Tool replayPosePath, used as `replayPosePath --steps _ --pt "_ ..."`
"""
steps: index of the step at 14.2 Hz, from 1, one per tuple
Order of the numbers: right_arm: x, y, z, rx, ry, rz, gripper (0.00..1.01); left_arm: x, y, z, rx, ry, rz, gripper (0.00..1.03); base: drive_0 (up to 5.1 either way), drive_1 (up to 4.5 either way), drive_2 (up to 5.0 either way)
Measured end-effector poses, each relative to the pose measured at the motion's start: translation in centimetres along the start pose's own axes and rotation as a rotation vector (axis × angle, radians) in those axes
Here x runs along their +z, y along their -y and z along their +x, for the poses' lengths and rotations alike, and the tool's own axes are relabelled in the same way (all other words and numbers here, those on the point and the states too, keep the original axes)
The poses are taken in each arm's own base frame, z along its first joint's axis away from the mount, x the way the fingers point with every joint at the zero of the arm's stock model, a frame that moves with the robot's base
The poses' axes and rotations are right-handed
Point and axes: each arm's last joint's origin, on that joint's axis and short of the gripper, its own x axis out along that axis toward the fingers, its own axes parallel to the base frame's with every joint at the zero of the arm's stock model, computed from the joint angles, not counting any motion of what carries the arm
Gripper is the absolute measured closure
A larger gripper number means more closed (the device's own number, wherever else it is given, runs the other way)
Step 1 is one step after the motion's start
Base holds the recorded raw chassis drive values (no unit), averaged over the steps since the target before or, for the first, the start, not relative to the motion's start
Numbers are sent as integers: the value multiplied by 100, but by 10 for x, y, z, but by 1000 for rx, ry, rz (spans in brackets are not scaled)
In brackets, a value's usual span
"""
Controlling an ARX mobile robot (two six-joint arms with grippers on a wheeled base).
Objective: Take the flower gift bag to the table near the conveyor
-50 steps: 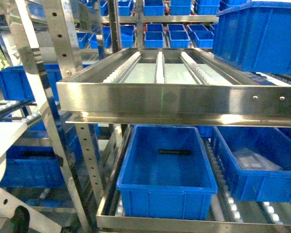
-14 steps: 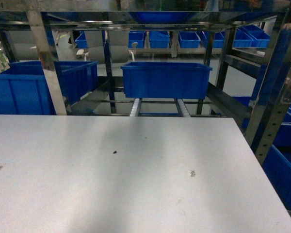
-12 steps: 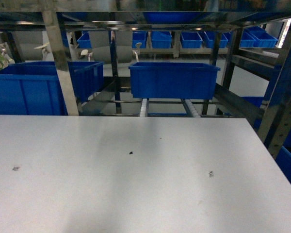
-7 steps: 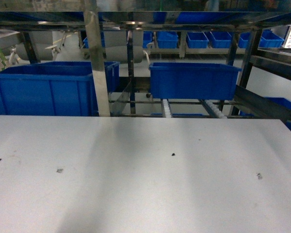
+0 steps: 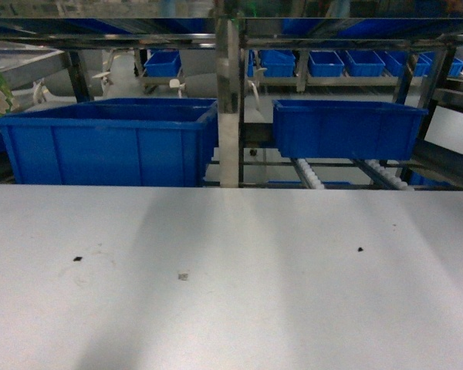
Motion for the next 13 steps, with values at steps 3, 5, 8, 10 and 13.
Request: replayPosePath --steps 3,5,8,10,13 --pt "0 0 0 0 3 0 99 0 0 0 0 0 0 101 -510 231 231" --pt "0 0 0 2 3 0 99 0 0 0 1 1 -1 101 0 0 0" --pt "1 0 -1 3 6 1 99 0 -1 0 7 1 0 101 -2 275 -278" --pt "0 0 0 3 3 1 99 1 0 0 2 3 -1 101 2 431 -428" --pt "0 0 0 3 3 0 99 1 0 0 0 5 -1 101 3 429 -423"
